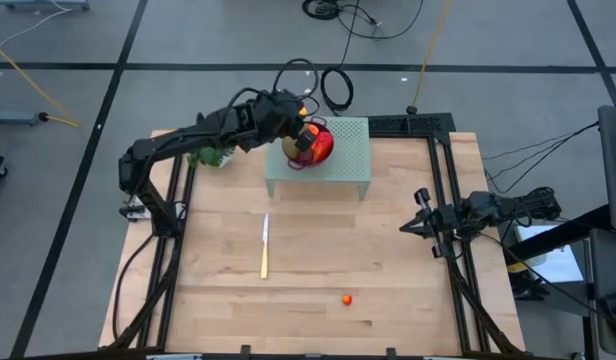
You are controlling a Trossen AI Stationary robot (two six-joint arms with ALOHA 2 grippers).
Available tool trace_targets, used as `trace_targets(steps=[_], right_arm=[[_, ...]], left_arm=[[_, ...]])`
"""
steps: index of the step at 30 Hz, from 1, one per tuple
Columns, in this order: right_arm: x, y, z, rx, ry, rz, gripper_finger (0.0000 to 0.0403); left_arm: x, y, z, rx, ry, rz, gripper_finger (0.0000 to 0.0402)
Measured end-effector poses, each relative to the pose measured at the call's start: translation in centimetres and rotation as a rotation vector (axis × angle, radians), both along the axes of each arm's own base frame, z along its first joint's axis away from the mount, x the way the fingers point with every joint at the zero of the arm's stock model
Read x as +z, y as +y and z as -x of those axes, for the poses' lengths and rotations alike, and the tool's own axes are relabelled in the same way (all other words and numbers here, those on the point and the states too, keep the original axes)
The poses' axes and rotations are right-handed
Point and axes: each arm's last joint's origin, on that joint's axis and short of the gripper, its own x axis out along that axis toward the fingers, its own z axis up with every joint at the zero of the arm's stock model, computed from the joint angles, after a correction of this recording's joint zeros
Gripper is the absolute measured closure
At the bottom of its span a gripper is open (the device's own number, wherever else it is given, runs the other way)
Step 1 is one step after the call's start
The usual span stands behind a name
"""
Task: Pick & Place Fruit
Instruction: Put the pear into the strainer bowl on the shelf
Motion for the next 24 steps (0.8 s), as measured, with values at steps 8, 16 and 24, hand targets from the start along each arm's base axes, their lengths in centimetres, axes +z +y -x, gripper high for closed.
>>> trace_targets(steps=[8,16,24], right_arm=[[0.1,0.0,0.0,-0.001,-0.012,-0.001,0.0399],[0.1,0.0,0.0,0.000,-0.012,-0.002,0.0399],[0.1,0.0,0.0,0.000,-0.012,-0.002,0.0399]], left_arm=[[-0.1,0.4,0.0,-0.067,-0.030,0.073,0.0339],[-0.3,1.1,0.3,-0.105,-0.078,0.194,0.0339],[0.8,1.5,1.4,-0.069,-0.057,0.232,0.0339]])
